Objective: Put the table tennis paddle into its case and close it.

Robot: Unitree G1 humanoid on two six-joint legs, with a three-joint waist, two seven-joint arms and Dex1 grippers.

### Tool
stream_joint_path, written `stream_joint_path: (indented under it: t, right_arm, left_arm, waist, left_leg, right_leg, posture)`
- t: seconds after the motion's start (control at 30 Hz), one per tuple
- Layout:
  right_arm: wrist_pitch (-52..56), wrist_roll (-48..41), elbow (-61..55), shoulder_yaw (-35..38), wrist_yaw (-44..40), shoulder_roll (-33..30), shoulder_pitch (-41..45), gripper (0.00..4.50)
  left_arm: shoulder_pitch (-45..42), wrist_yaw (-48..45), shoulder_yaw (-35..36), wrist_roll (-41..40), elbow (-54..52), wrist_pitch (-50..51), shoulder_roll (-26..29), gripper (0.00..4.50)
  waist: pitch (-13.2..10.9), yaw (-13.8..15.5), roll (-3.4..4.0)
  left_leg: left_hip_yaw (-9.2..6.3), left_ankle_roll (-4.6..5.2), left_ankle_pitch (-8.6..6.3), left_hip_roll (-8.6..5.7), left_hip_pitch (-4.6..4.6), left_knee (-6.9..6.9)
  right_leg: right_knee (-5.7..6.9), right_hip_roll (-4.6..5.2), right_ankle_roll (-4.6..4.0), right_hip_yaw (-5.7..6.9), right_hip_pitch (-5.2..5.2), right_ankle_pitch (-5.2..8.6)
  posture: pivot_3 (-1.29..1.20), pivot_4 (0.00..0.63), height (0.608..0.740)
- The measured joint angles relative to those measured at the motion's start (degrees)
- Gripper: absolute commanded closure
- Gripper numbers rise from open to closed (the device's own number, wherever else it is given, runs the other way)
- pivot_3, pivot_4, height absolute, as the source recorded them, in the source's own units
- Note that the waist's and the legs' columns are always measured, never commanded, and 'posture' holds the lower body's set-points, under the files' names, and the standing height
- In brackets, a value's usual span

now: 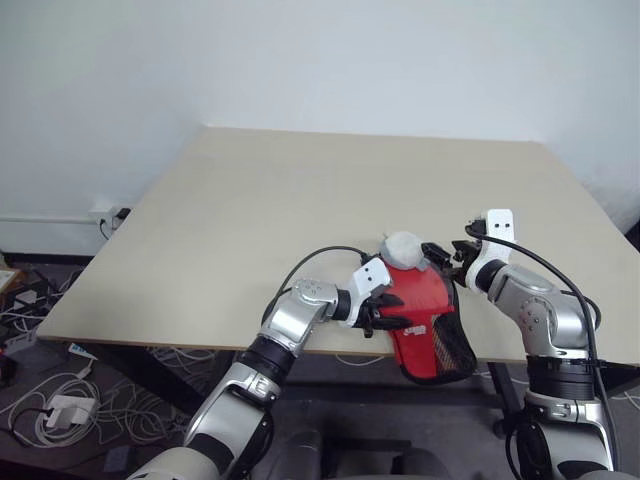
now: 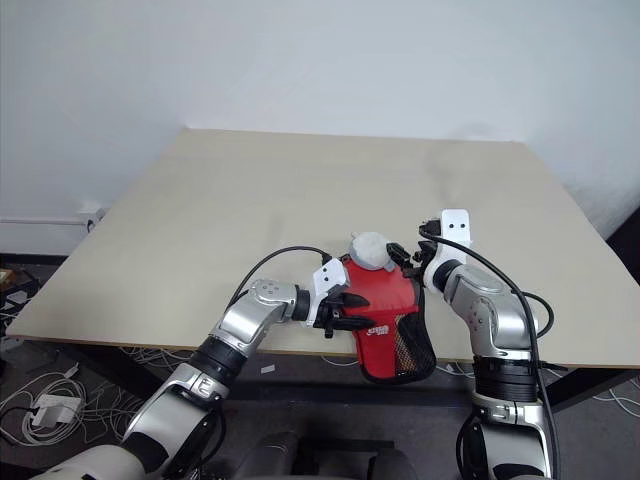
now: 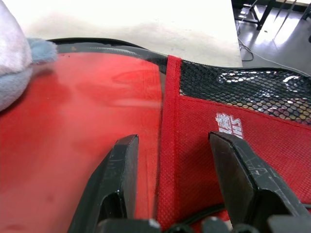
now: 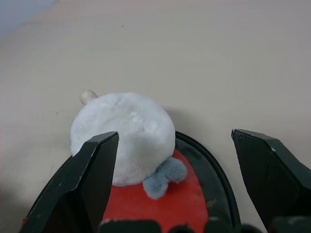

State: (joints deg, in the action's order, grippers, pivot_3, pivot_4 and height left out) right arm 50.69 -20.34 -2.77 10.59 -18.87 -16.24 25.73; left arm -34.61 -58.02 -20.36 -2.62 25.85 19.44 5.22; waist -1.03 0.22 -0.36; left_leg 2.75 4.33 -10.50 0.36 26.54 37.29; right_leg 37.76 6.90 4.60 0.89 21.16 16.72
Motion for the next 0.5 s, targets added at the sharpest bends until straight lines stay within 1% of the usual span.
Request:
stream_joint_path:
  t: [0.2, 0.4, 0.5]
  right_arm:
    - [0.9, -0.5, 5.8, -1.6, 0.4, 4.7, 5.9, 0.48]
    - [1.4, -0.7, 7.2, -2.3, 0.3, 5.9, 6.5, 0.48]
    - [1.4, -0.7, 8.5, -2.5, 0.3, 5.9, 7.5, 0.48]
  left_arm:
    - [-4.3, 7.0, 0.8, 1.6, 7.9, -2.9, -3.4, 2.11]
    - [-7.8, 10.8, 1.7, 2.3, 13.4, -3.8, -4.2, 2.11]
    - [-8.0, 11.2, 1.5, 2.8, 13.9, -4.5, -3.9, 2.11]
  waist:
    - [0.0, 0.1, 0.03]
    - [0.0, -0.1, 0.04]
    - [0.0, -0.1, 0.07]
  left_leg:
    - [-0.04, -0.01, 0.01, 0.00, 0.00, -0.02]
    - [-0.02, 0.04, -0.01, -0.02, 0.00, 0.02]
    - [-0.02, 0.00, 0.01, -0.02, -0.01, 0.00]
  right_leg:
    - [0.02, -0.03, 0.00, 0.03, 0.01, 0.00]
    - [0.05, -0.01, 0.00, 0.02, 0.01, 0.00]
    - [0.05, -0.01, 0.00, 0.01, 0.01, 0.00]
  posture:
    - [0.00, 0.000, 0.715]
    - [0.00, 0.000, 0.715]
    - [0.00, 0.000, 0.715]
